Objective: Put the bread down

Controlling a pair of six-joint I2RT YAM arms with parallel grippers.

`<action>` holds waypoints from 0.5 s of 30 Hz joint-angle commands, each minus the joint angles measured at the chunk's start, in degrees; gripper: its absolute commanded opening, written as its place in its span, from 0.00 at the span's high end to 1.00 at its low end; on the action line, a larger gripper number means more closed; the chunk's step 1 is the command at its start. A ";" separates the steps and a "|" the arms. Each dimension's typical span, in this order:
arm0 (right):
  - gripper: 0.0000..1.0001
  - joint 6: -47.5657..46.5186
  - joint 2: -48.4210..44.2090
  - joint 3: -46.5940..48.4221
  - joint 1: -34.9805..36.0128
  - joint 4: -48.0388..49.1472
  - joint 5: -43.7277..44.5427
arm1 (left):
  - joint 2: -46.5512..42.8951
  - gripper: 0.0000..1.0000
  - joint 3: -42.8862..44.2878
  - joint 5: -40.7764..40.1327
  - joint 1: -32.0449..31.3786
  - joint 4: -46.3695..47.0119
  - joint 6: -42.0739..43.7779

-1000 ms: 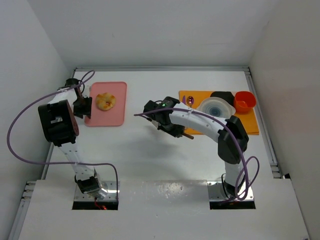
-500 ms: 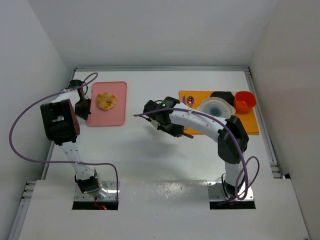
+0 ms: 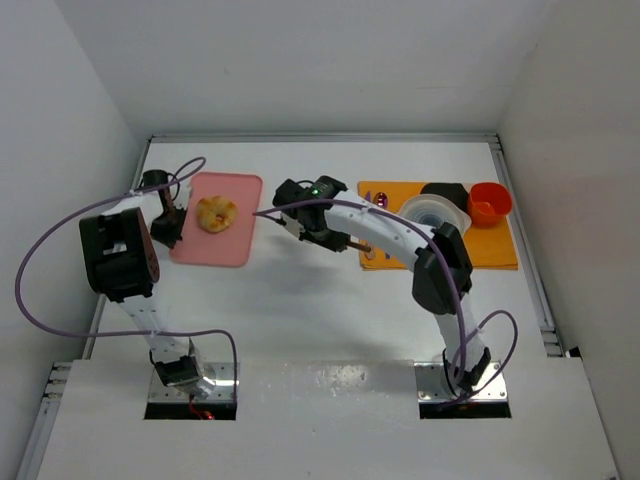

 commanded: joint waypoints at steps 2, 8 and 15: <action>1.00 -4.21 6.11 9.33 0.34 2.75 3.23 | -3.56 1.00 -4.53 0.36 -1.40 -2.34 2.36; 1.00 -5.27 15.26 19.45 1.31 2.84 6.05 | -8.22 1.00 -9.98 0.88 -3.60 -2.34 3.59; 1.00 -3.77 18.61 21.12 1.49 0.74 8.33 | -13.93 1.00 -15.51 -0.17 -9.05 -2.34 5.26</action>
